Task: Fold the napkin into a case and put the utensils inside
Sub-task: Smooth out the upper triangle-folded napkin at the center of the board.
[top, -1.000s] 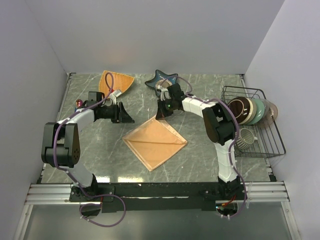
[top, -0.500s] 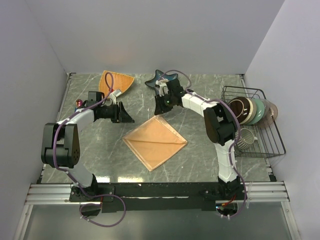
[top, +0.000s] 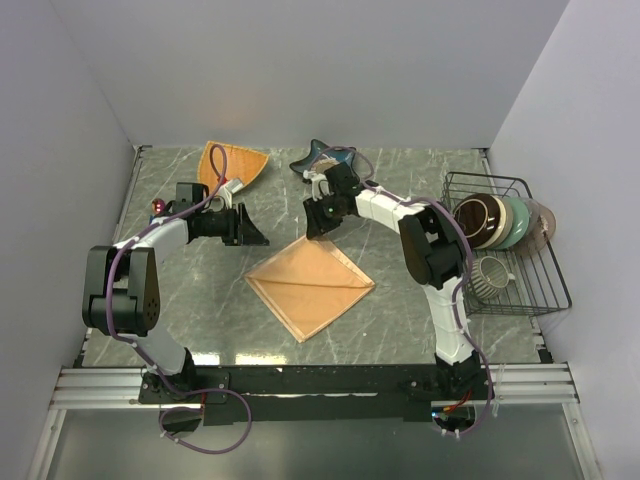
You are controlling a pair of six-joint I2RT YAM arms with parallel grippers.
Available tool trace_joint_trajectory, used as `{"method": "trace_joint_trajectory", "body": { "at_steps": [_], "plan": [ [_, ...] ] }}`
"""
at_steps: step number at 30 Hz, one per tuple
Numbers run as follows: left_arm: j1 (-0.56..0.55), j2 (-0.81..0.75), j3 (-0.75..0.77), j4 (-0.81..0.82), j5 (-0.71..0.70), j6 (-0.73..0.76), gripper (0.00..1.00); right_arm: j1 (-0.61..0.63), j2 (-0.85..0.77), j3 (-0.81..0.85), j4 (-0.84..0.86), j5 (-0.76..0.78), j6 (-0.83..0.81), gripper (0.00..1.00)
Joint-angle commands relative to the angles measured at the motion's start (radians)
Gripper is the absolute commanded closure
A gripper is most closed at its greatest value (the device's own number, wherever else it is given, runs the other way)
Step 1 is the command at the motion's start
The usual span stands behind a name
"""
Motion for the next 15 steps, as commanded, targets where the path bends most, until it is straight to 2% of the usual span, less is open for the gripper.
{"method": "trace_joint_trajectory", "body": {
  "at_steps": [1, 5, 13, 15],
  "plan": [
    [0.005, -0.023, 0.013, 0.033, 0.026, 0.004, 0.45, 0.016, 0.016, 0.037, -0.017, 0.016, -0.026, 0.58],
    [0.005, -0.025, 0.008, 0.036, 0.026, 0.004, 0.45, 0.017, -0.009, 0.021, 0.000, 0.007, -0.024, 0.70],
    [0.006, -0.020, 0.005, 0.050, 0.025, -0.008, 0.45, 0.017, -0.027, 0.019, -0.003, -0.027, -0.030, 0.72],
    [0.006, -0.020, 0.008, 0.045, 0.023, -0.007, 0.45, 0.019, -0.026, 0.022, -0.006, -0.022, -0.030, 0.79]
  ]
}}
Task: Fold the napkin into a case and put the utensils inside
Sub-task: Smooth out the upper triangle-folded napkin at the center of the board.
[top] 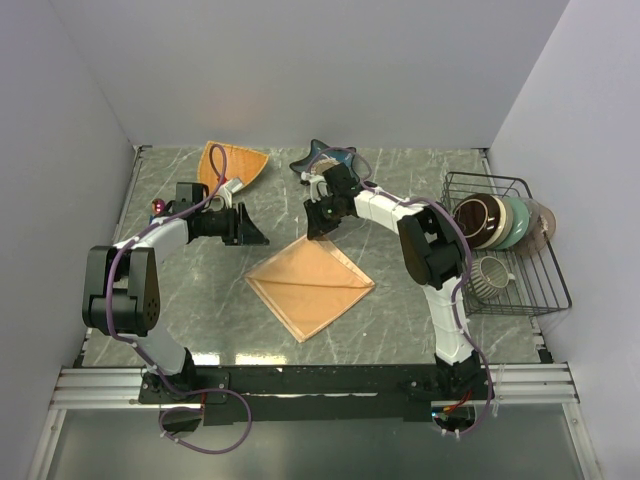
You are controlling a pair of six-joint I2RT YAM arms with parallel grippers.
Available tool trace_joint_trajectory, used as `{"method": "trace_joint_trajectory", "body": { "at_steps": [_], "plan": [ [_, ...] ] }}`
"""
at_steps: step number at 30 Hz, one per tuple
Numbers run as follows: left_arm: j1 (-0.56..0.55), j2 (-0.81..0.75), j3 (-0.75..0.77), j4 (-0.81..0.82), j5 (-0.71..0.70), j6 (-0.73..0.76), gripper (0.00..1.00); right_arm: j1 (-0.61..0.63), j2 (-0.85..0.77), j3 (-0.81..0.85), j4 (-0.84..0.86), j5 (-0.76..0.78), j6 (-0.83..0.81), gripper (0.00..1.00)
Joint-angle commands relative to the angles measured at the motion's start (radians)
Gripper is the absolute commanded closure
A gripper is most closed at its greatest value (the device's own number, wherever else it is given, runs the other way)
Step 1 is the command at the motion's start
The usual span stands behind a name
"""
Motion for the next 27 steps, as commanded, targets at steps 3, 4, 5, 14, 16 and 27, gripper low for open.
{"method": "trace_joint_trajectory", "body": {
  "at_steps": [3, 4, 5, 14, 16, 27],
  "plan": [
    [0.006, -0.025, 0.004, 0.029, 0.021, 0.007, 0.46, 0.011, -0.034, 0.013, 0.006, -0.004, -0.008, 0.98],
    [0.006, -0.026, 0.001, 0.025, 0.025, 0.013, 0.46, 0.011, -0.044, 0.008, 0.011, 0.002, -0.008, 1.00],
    [0.005, -0.029, -0.008, 0.021, 0.028, 0.017, 0.46, 0.009, -0.047, 0.008, 0.011, 0.002, -0.010, 1.00],
    [0.003, -0.077, -0.119, 0.053, 0.081, 0.025, 0.49, 0.006, -0.102, -0.004, 0.034, 0.043, -0.018, 1.00],
    [0.000, -0.075, -0.131, 0.056, 0.092, 0.024, 0.50, 0.005, -0.105, -0.010, 0.037, 0.053, -0.030, 1.00],
    [-0.112, -0.023, -0.148, 0.157, 0.104, -0.059, 0.67, 0.006, -0.070, -0.032, 0.039, 0.111, -0.064, 1.00]
  ]
}}
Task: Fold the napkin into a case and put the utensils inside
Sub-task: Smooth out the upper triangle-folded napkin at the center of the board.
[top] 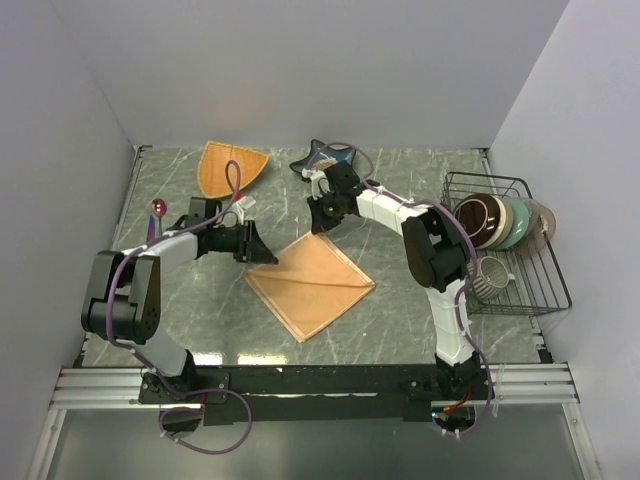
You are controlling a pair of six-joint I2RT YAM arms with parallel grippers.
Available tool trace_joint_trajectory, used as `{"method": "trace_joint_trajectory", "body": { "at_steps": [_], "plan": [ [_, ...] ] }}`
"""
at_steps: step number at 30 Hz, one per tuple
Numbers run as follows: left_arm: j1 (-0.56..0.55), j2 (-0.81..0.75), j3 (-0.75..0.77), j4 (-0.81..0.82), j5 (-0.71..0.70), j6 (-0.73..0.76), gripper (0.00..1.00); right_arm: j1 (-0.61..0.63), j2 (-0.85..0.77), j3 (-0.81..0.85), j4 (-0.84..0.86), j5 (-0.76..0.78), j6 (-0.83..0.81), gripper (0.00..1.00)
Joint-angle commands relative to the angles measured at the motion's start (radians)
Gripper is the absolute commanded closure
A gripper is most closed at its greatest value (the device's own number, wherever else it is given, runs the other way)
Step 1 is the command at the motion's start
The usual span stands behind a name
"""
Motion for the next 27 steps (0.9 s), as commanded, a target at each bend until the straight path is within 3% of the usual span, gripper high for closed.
{"method": "trace_joint_trajectory", "body": {
  "at_steps": [1, 20, 24, 27],
  "plan": [
    [-0.064, 0.030, -0.012, 0.091, 0.039, -0.039, 0.68, 0.004, -0.025, -0.018, 0.026, 0.050, -0.032, 1.00],
    [-0.063, 0.354, -0.023, 0.140, -0.022, -0.128, 0.80, 0.001, -0.025, -0.038, 0.042, 0.030, -0.024, 1.00],
    [-0.052, 0.374, -0.023, 0.134, -0.016, -0.123, 0.81, -0.001, -0.031, -0.036, 0.042, 0.025, -0.017, 1.00],
    [-0.061, 0.311, -0.029, 0.152, 0.085, -0.116, 0.78, 0.001, -0.032, -0.029, 0.037, 0.027, -0.018, 1.00]
  ]
}}
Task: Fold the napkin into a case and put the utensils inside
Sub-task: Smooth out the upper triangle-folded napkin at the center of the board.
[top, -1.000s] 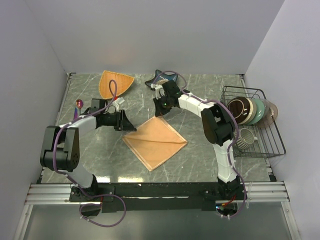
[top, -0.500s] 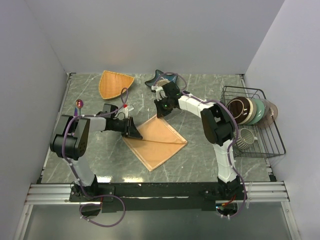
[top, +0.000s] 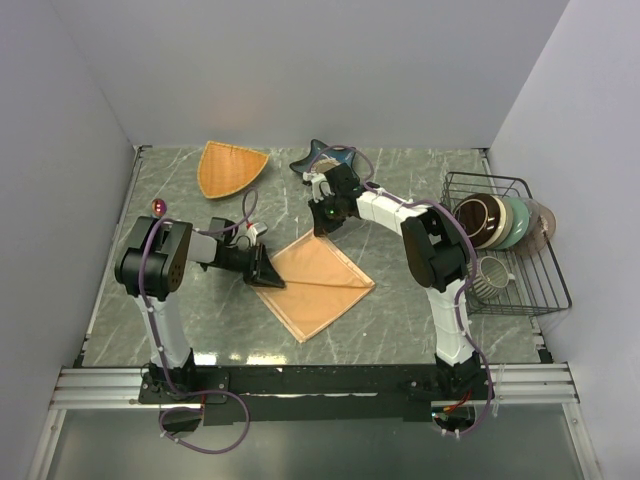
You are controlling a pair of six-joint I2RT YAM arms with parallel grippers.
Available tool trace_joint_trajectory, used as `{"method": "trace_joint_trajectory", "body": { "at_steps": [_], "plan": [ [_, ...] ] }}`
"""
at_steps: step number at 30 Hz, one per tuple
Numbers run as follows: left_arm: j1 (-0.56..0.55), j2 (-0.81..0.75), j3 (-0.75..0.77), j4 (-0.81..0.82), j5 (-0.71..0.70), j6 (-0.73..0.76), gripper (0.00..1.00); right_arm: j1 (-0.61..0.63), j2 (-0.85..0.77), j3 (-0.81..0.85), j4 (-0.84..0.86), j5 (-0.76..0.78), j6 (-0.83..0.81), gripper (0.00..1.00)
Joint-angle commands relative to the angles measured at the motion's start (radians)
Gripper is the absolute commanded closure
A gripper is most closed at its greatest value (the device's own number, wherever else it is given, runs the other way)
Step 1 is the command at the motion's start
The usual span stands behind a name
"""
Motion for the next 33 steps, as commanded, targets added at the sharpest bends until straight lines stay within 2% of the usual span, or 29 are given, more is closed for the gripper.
{"method": "trace_joint_trajectory", "body": {
  "at_steps": [1, 3, 5, 7, 10, 13, 17, 20, 28, 29, 32, 33],
  "plan": [
    [-0.010, -0.071, -0.021, 0.045, 0.076, 0.025, 0.77, 0.002, -0.032, 0.003, 0.030, -0.008, -0.002, 1.00],
    [-0.027, -0.155, -0.026, 0.045, 0.119, 0.036, 0.73, 0.001, -0.031, 0.004, 0.027, -0.011, -0.003, 1.00],
    [-0.036, -0.212, -0.032, 0.094, 0.138, -0.014, 0.71, 0.001, -0.032, 0.001, 0.026, -0.011, -0.005, 1.00],
    [-0.036, -0.232, -0.023, 0.100, 0.116, -0.027, 0.71, 0.002, -0.035, -0.007, 0.030, -0.011, -0.008, 1.00],
    [-0.036, -0.212, -0.003, 0.097, 0.092, -0.028, 0.68, 0.001, -0.040, -0.013, 0.030, -0.006, -0.011, 1.00],
    [-0.036, -0.157, -0.007, 0.140, 0.075, -0.066, 0.61, 0.002, -0.040, -0.013, 0.030, -0.008, -0.008, 1.00],
    [-0.033, -0.093, -0.030, 0.231, 0.046, -0.143, 0.38, 0.001, -0.039, -0.011, 0.030, -0.009, -0.008, 1.00],
    [-0.019, -0.041, -0.039, 0.257, 0.017, -0.169, 0.30, 0.002, -0.035, -0.007, 0.025, -0.014, -0.008, 1.00],
    [0.035, 0.101, -0.038, 0.242, 0.004, -0.194, 0.30, -0.002, -0.051, 0.019, -0.007, -0.035, 0.006, 1.00],
    [0.035, 0.104, -0.039, 0.241, 0.003, -0.189, 0.31, -0.002, -0.074, 0.024, -0.009, -0.040, 0.021, 0.95],
    [0.035, 0.096, -0.049, 0.252, 0.004, -0.195, 0.31, -0.024, -0.145, 0.041, -0.027, -0.089, 0.088, 0.68],
    [0.033, 0.096, -0.052, 0.255, 0.004, -0.195, 0.31, -0.030, -0.169, 0.029, -0.024, -0.109, 0.119, 0.47]
  ]
}}
